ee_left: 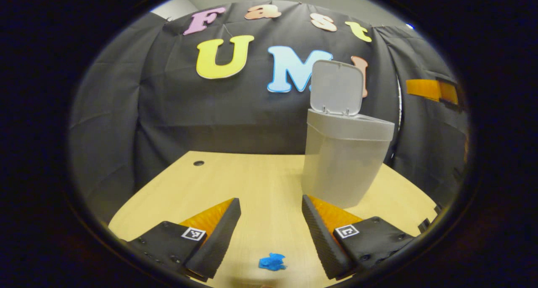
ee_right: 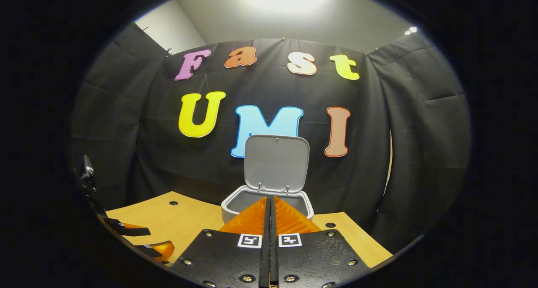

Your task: Press the lid of the desktop garbage bin to open it, pick up the crumpled paper on the desktop and throw it into the bin, then pick up the pop can on the desktop and drop it into the bin, and finally close the garbage bin lid.

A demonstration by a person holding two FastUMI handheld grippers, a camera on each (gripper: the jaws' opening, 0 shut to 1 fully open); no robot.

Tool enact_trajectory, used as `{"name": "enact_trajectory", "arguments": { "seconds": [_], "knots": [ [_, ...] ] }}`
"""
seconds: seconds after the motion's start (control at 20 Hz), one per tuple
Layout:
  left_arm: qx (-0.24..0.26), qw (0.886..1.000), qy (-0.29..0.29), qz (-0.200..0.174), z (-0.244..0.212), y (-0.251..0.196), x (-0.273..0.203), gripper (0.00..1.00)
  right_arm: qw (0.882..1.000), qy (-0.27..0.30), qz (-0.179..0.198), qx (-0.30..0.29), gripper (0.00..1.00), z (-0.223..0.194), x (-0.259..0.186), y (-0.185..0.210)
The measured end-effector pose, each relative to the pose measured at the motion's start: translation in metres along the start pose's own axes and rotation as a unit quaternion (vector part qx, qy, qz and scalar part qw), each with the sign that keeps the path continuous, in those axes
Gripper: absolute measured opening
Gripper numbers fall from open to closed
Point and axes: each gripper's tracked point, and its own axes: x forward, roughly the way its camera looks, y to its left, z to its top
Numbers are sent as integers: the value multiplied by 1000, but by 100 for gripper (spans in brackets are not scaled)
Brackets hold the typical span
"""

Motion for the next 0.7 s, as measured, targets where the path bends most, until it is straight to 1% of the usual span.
{"name": "enact_trajectory", "arguments": {
  "seconds": [0.05,0.1,0.15,0.2,0.25,0.3,0.35,0.4,0.45,0.5,0.55,0.6,0.65,0.7],
  "knots": [
    [-2,1000,9,-1,-11,1,2,96,1000,4,-2,-4,0,-4,-3,0],
    [-2,1000,19,0,-21,3,2,96,1000,7,-3,-5,2,-6,-7,0],
    [-1,1000,26,1,-30,5,2,98,1000,13,-6,-6,10,-10,-10,0],
    [3,999,38,1,-40,6,3,96,1000,17,-12,-7,17,-13,-15,-2],
    [7,999,48,2,-49,7,3,96,1000,20,-13,-8,18,-16,-17,0],
    [9,998,58,3,-60,9,4,96,1000,24,-14,-10,26,-19,-22,0],
    [8,998,67,3,-70,11,5,96,999,29,-14,-13,30,-23,-25,0],
    [7,997,76,5,-79,15,7,95,999,33,-13,-15,40,-25,-30,1],
    [6,996,84,5,-85,17,8,94,999,36,-13,-17,46,-27,-34,1],
    [5,996,90,5,-90,18,8,98,999,38,-13,-16,58,-29,-37,2],
    [6,995,96,4,-98,17,7,96,999,41,-12,-15,60,-31,-39,3],
    [7,995,100,2,-104,17,7,96,999,44,-9,-12,74,-33,-42,6],
    [8,994,105,1,-111,17,7,96,999,47,-7,-11,81,-35,-45,6],
    [10,994,110,1,-119,18,7,99,999,47,-7,-11,92,-35,-47,8]
  ]
}}
